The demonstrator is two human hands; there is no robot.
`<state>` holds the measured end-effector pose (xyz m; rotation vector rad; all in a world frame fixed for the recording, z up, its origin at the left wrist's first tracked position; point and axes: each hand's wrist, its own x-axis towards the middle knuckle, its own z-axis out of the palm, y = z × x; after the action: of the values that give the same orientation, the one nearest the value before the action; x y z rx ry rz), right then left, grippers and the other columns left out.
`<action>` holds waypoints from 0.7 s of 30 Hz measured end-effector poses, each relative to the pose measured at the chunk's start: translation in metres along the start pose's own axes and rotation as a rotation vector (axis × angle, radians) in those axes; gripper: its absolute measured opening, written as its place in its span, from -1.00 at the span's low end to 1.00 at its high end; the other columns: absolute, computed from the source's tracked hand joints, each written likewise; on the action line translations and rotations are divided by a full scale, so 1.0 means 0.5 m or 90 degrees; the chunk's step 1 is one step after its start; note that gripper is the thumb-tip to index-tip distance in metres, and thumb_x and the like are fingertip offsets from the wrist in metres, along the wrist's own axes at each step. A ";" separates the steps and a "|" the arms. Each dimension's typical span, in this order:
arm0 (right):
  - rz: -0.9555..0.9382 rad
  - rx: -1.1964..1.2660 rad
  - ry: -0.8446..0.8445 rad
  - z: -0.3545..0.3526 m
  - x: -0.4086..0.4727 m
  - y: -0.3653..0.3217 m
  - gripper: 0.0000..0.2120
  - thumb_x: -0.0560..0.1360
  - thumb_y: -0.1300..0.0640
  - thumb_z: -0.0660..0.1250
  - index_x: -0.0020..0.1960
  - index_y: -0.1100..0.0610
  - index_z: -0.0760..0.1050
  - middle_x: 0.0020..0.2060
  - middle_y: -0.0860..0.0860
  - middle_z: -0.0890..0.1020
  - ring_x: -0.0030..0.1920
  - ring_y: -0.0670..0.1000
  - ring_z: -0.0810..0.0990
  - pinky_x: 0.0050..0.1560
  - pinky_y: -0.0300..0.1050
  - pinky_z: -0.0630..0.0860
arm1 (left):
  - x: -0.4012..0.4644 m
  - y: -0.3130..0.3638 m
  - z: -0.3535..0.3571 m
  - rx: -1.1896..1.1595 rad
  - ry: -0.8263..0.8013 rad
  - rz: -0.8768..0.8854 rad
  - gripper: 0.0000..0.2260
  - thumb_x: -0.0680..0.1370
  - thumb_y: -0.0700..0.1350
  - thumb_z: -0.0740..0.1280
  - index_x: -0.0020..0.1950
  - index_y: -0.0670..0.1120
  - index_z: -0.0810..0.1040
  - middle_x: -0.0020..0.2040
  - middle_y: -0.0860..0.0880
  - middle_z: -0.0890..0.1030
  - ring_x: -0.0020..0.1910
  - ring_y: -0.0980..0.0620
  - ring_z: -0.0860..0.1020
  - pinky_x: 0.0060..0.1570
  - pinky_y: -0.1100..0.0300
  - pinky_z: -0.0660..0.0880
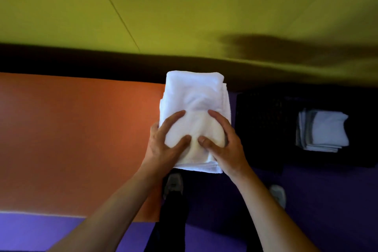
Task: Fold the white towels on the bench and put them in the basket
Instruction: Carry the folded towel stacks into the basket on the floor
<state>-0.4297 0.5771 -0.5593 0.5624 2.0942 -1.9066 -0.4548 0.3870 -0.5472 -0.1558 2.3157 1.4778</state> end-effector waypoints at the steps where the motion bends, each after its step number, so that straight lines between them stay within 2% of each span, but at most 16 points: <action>1: -0.004 0.000 0.005 -0.041 -0.004 0.005 -0.35 0.33 -0.19 0.54 0.39 -0.28 0.43 0.38 -0.05 0.43 0.33 -0.11 0.50 0.25 0.04 0.58 | -0.001 0.020 0.036 0.001 -0.011 0.000 -0.53 0.52 0.10 0.45 0.39 0.39 0.41 0.32 -0.01 0.38 0.25 0.20 0.42 0.13 0.45 0.44; 3: -0.009 -0.007 0.016 -0.126 -0.018 0.019 -0.36 0.34 -0.18 0.53 0.39 -0.28 0.43 0.38 -0.06 0.44 0.33 -0.09 0.50 0.25 0.05 0.58 | -0.011 0.058 0.116 -0.006 -0.026 -0.004 -0.52 0.52 0.10 0.46 0.38 0.42 0.41 0.37 0.04 0.35 0.34 0.09 0.40 0.29 0.19 0.46; 4: -0.008 -0.011 0.021 -0.171 -0.025 0.025 -0.36 0.34 -0.18 0.53 0.39 -0.29 0.42 0.37 -0.06 0.45 0.33 -0.10 0.50 0.24 0.04 0.58 | -0.016 0.076 0.157 -0.007 -0.028 -0.008 -0.51 0.52 0.09 0.46 0.37 0.43 0.40 0.38 0.05 0.34 0.35 0.08 0.40 0.32 0.14 0.45; 6: -0.005 -0.016 0.021 -0.265 -0.036 0.041 -0.35 0.34 -0.20 0.52 0.38 -0.30 0.42 0.36 -0.04 0.46 0.32 -0.09 0.50 0.24 0.05 0.58 | -0.027 0.109 0.248 0.009 -0.017 -0.008 -0.50 0.51 0.09 0.46 0.37 0.44 0.40 0.38 0.06 0.35 0.35 0.09 0.39 0.32 0.16 0.43; 10: 0.009 -0.032 0.010 -0.465 -0.061 0.090 -0.36 0.34 -0.19 0.53 0.38 -0.32 0.41 0.35 -0.04 0.46 0.31 -0.09 0.51 0.25 0.03 0.58 | -0.054 0.163 0.444 0.006 -0.017 -0.020 -0.50 0.52 0.07 0.46 0.38 0.43 0.40 0.37 0.09 0.36 0.33 0.16 0.39 0.17 0.46 0.35; 16: 0.036 -0.028 0.018 -0.740 -0.093 0.193 -0.40 0.43 0.08 0.54 0.35 -0.33 0.43 0.36 -0.14 0.48 0.28 -0.20 0.51 0.20 -0.16 0.58 | -0.081 0.201 0.734 -0.024 -0.053 -0.016 -0.50 0.53 0.06 0.46 0.37 0.44 0.39 0.36 0.12 0.33 0.33 0.20 0.40 0.19 0.31 0.46; 19: 0.049 -0.013 0.026 -0.847 -0.078 0.258 -0.41 0.45 0.15 0.52 0.35 -0.28 0.45 0.34 -0.18 0.52 0.29 -0.17 0.53 0.21 -0.08 0.59 | -0.061 0.196 0.859 -0.022 -0.081 -0.014 -0.51 0.54 0.10 0.44 0.38 0.45 0.36 0.36 0.13 0.32 0.32 0.19 0.39 0.18 0.27 0.47; 21: 0.058 -0.018 0.036 -0.902 -0.054 0.307 -0.41 0.45 0.16 0.52 0.36 -0.26 0.45 0.33 -0.18 0.53 0.29 -0.14 0.54 0.22 -0.04 0.60 | -0.037 0.181 0.930 -0.011 -0.096 -0.012 -0.51 0.54 0.13 0.42 0.38 0.46 0.33 0.37 0.12 0.31 0.34 0.11 0.39 0.24 0.14 0.50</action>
<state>-0.3054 1.0315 -0.6351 0.7005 2.0885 -1.8286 -0.3429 0.8393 -0.6353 -0.0673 2.1772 1.4486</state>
